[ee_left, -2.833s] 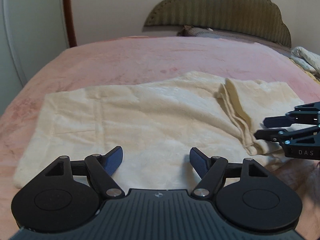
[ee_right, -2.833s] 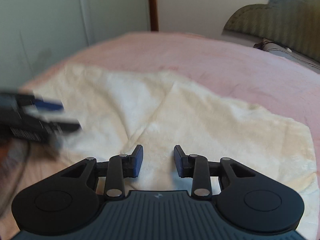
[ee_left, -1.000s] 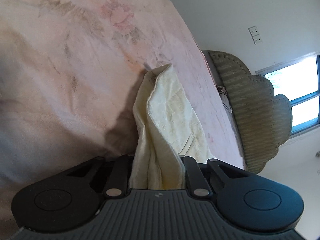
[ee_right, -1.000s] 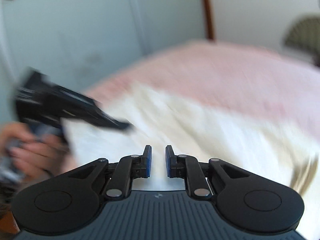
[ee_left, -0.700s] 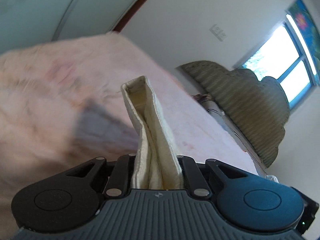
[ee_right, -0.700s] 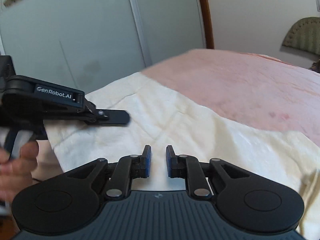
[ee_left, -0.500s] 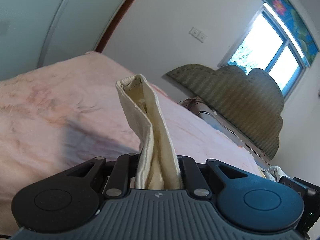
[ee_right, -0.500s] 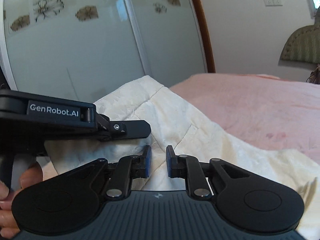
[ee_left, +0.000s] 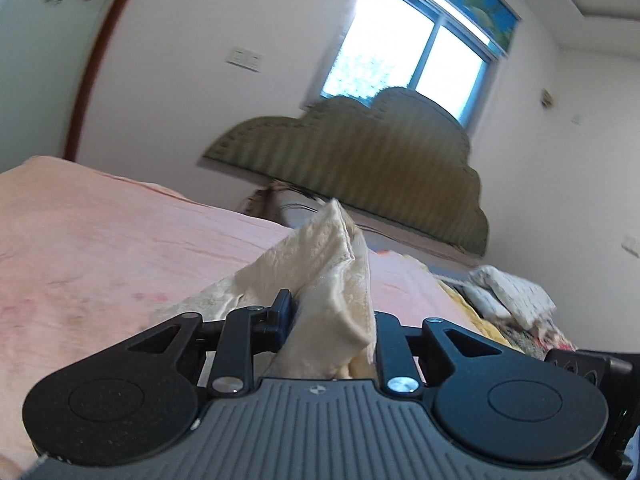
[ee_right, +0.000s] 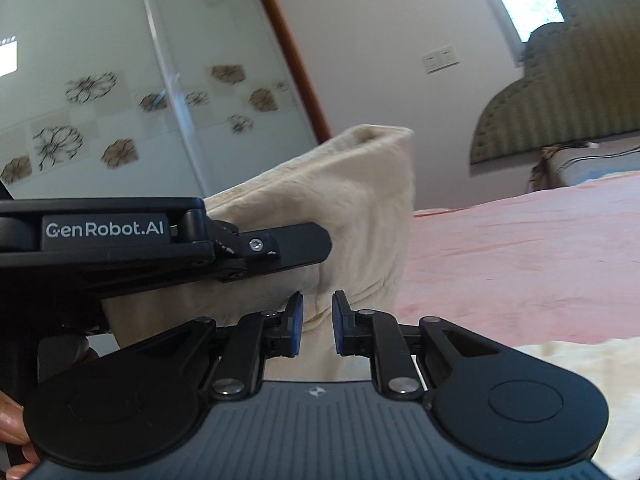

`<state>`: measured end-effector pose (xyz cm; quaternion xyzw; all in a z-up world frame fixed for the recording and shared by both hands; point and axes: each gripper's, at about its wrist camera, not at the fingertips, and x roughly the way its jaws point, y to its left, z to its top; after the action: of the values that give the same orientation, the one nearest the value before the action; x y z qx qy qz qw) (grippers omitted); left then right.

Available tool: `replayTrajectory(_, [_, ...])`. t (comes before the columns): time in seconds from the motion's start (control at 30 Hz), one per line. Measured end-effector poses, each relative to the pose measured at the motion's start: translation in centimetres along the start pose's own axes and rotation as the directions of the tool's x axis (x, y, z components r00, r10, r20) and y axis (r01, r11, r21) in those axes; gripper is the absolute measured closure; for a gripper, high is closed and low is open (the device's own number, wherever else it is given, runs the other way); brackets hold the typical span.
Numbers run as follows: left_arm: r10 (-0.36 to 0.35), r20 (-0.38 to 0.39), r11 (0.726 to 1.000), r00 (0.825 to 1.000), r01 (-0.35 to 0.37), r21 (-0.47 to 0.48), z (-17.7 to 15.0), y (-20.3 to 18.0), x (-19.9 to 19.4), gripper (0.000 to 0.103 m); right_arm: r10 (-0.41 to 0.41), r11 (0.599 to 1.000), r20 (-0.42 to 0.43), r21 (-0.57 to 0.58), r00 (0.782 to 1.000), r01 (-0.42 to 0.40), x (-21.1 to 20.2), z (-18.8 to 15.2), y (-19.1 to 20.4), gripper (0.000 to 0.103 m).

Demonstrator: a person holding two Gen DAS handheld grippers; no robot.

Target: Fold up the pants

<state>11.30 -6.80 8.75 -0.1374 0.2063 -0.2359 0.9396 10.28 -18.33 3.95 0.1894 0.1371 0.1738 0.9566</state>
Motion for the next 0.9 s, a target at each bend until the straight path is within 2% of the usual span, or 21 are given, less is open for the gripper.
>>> replayTrajectory(0.17, [-0.055, -0.064, 0.997, 0.996, 0.059, 0.056, -2.5, -3.8, 4.6, 0.080, -0.078, 0.995, 0.009, 0.062, 0.997, 0.077, -2.8, -0.4, -4.3, 0.087])
replayTrajectory(0.4, [-0.055, -0.113, 0.994, 0.992, 0.065, 0.092, -6.1, -6.8, 9.3, 0.077, -0.128, 0.984, -0.034, 0.117, 0.991, 0.132, -3.6, -0.7, -9.5, 0.087])
replayTrajectory(0.47, [-0.046, -0.133, 0.995, 0.990, 0.058, 0.086, -6.8, -7.1, 10.4, 0.072, -0.139, 0.982, -0.053, 0.125, 0.989, 0.144, -3.4, -0.8, -10.8, 0.087])
replayTrajectory(0.7, [-0.056, -0.212, 0.997, 0.976, 0.067, 0.046, -9.2, -7.0, 13.9, 0.072, -0.169, 0.956, -0.116, 0.222, 0.979, 0.192, -2.9, -2.9, -14.5, 0.087])
replayTrajectory(0.8, [-0.064, -0.259, 0.997, 0.964, 0.074, 0.031, -10.0, -6.7, 15.2, 0.072, -0.213, 0.934, -0.151, 0.259, 0.965, 0.247, -3.1, -3.5, -15.3, 0.087])
replayTrajectory(0.9, [-0.079, -0.346, 0.997, 0.935, 0.078, -0.016, -10.9, -5.7, 16.8, 0.068, -0.280, 0.911, -0.166, 0.264, 0.946, 0.316, -4.5, -4.1, -15.7, 0.087])
